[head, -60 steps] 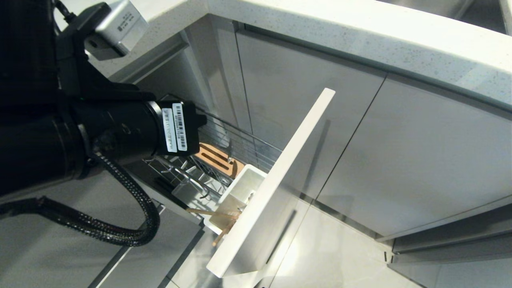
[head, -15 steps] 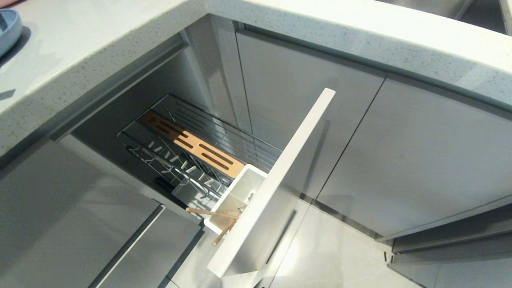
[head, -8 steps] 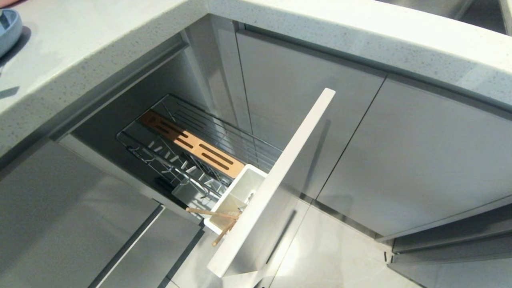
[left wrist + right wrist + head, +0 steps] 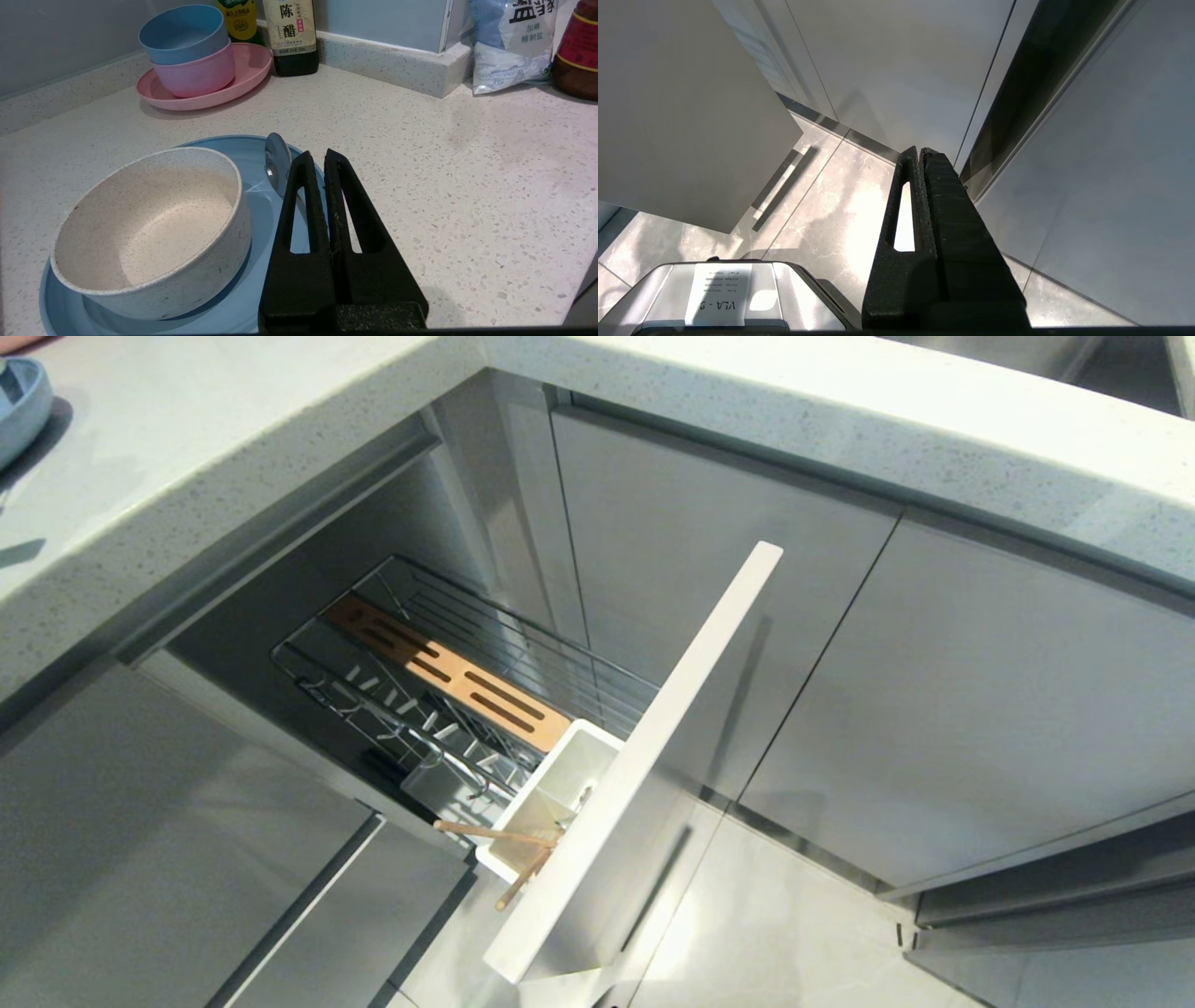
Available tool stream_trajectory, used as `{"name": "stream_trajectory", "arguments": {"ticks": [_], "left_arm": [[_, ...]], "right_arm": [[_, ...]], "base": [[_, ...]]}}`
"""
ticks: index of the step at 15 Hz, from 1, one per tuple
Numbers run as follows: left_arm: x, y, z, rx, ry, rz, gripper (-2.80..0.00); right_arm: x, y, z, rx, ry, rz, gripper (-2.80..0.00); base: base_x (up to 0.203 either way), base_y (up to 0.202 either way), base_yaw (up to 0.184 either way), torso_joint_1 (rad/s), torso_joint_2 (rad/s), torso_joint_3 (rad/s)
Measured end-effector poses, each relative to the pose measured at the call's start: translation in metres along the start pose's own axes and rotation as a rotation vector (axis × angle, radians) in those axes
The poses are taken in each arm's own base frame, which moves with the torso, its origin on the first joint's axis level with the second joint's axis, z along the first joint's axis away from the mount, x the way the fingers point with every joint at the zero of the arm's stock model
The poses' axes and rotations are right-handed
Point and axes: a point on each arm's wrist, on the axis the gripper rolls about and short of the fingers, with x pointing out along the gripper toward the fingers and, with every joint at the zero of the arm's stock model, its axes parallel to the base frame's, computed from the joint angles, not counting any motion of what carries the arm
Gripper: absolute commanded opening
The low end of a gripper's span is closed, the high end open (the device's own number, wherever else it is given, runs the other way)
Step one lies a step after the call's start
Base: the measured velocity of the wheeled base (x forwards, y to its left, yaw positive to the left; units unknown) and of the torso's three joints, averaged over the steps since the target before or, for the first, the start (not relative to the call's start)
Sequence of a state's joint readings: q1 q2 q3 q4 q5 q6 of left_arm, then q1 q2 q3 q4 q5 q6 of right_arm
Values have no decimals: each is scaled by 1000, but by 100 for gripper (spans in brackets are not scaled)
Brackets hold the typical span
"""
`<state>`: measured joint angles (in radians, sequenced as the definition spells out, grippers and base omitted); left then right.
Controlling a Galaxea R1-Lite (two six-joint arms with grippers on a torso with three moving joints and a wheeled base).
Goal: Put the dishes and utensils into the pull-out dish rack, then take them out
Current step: Take the spoon out of the cupboard
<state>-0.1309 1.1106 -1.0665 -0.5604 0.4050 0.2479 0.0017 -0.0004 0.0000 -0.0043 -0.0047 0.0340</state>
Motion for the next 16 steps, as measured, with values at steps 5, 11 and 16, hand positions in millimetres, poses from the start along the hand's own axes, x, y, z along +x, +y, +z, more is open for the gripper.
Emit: {"name": "stream_trajectory", "arguments": {"ticks": [5, 11, 16], "left_arm": [[-3, 0, -3, 30, 20, -9, -280], [-12, 3, -17, 63, 92, -19, -280], [-17, 10, -20, 77, 99, 15, -280]], "right_arm": [[0, 0, 0, 0, 0, 0, -280], [0, 0, 0, 0, 0, 0, -280], [0, 0, 0, 0, 0, 0, -280]], "base": [[0, 0, 0, 0, 0, 0], [0, 0, 0, 0, 0, 0], [0, 0, 0, 0, 0, 0]]}}
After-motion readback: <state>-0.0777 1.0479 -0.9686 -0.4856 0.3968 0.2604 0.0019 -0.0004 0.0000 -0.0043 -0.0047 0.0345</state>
